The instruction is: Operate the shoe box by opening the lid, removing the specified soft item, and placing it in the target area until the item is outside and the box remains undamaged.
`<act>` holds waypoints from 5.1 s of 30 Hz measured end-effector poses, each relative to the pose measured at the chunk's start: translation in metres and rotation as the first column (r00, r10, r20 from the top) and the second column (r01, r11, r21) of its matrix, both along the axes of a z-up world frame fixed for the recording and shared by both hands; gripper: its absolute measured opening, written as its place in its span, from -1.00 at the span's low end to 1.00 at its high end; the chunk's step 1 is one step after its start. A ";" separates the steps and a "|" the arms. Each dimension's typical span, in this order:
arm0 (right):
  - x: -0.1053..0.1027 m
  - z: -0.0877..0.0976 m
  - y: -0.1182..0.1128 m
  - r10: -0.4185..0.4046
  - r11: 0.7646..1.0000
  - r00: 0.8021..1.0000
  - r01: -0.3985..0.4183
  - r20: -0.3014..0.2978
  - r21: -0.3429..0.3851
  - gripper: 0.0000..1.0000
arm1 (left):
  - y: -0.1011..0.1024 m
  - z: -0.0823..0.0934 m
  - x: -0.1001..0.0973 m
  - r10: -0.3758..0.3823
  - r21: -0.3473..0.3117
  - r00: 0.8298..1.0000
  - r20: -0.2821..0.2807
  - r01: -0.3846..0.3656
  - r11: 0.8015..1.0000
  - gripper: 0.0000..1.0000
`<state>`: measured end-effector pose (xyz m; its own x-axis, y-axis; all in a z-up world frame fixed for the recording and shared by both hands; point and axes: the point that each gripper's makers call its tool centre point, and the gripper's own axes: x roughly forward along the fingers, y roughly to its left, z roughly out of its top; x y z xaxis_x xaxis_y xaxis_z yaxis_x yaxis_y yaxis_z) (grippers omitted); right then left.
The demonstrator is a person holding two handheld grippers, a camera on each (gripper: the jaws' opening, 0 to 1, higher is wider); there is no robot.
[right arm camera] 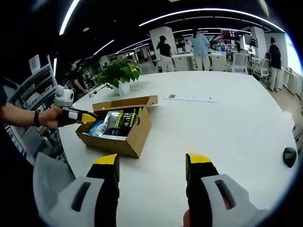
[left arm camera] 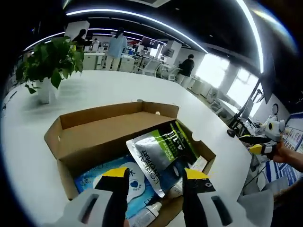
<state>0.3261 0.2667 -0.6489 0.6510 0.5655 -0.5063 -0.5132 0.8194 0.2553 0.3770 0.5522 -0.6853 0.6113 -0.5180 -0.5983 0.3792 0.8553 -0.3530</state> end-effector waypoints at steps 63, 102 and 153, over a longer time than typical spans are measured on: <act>0.058 -0.010 0.162 0.201 0.978 0.978 -0.198 -0.055 0.064 -0.23 | 0.026 -0.042 -0.004 0.129 -0.048 0.974 -0.185 -0.140 0.989 -1.00; 0.090 -0.075 0.204 0.101 0.995 0.957 -0.100 -0.272 0.016 -0.89 | 0.033 -0.043 -0.005 0.140 -0.067 0.972 -0.191 -0.155 0.986 -1.00; 0.089 -0.001 0.033 -0.125 0.990 0.984 0.133 -0.126 0.053 -1.00 | -0.128 0.042 0.036 -0.128 -0.055 0.992 -0.020 0.127 0.990 -1.00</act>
<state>0.4155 0.2999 -0.6497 0.6558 0.5132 -0.5536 -0.3659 0.8576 0.3615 0.4126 0.4238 -0.6435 0.5245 -0.6223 -0.5811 0.4749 0.7803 -0.4069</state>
